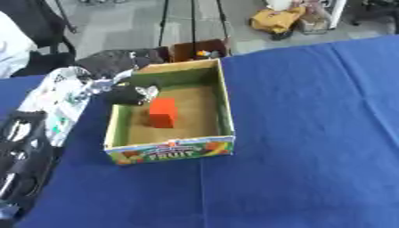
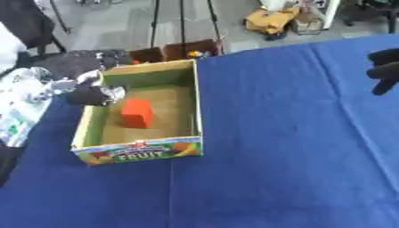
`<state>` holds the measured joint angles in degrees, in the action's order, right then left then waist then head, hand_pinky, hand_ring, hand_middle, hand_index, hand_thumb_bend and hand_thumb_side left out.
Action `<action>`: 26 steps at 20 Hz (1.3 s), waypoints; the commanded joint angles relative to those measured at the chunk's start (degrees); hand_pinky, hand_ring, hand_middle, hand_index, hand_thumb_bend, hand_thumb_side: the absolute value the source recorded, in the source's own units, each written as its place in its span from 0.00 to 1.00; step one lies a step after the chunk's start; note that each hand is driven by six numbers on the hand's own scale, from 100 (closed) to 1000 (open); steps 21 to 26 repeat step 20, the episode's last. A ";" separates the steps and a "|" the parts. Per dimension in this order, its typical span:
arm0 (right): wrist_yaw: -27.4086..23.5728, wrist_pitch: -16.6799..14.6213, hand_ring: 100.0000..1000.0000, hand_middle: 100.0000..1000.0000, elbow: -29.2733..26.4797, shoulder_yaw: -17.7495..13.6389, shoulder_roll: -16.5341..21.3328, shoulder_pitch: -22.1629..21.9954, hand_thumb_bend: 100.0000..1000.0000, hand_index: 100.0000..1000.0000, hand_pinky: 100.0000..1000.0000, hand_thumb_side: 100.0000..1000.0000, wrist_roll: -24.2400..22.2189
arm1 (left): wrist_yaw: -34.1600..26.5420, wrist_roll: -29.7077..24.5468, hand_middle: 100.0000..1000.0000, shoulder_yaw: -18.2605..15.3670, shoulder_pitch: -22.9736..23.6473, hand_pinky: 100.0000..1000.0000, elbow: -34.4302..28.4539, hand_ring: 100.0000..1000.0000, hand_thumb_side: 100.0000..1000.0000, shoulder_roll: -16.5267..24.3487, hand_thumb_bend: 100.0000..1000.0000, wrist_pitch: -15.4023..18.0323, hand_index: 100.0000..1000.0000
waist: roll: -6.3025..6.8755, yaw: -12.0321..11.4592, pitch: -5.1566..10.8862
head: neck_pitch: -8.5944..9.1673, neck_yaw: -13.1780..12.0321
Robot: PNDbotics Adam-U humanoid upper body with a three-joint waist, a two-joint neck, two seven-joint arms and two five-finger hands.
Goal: Pick up objects on the table and place them in the box.
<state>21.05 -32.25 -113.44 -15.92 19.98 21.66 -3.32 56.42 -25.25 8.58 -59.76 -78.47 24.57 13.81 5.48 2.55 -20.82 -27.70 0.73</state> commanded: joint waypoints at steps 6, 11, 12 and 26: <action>0.26 0.35 0.68 0.33 -1.15 -1.02 1.09 0.49 0.22 0.62 0.62 1.00 1.71 | -16.01 0.71 0.93 -5.27 5.05 0.72 -24.34 0.92 1.00 5.63 0.00 -4.74 1.00 | -1.44 -1.54 1.16 | -0.61 1.43; 0.65 0.68 0.68 0.34 -1.15 -1.41 1.14 0.57 0.20 0.62 0.62 1.00 3.21 | -25.03 6.04 0.88 -9.30 11.36 0.65 -34.64 0.87 1.00 6.07 0.00 -10.32 1.00 | -2.43 -3.03 1.28 | -1.21 2.68; 0.73 0.71 0.68 0.34 -1.15 -1.46 1.13 0.61 0.20 0.62 0.62 1.00 3.47 | -26.26 7.37 0.88 -9.73 12.28 0.65 -35.39 0.87 1.00 5.90 0.00 -10.66 1.00 | -2.61 -3.25 1.29 | -1.34 2.74; 1.43 0.95 0.67 0.34 -1.15 -1.91 1.00 0.86 0.20 0.62 0.62 1.00 5.31 | -38.28 12.79 0.82 -13.66 18.04 0.67 -36.12 0.84 0.65 2.20 0.00 -2.59 1.00 | -4.03 -4.53 1.09 | -1.80 2.95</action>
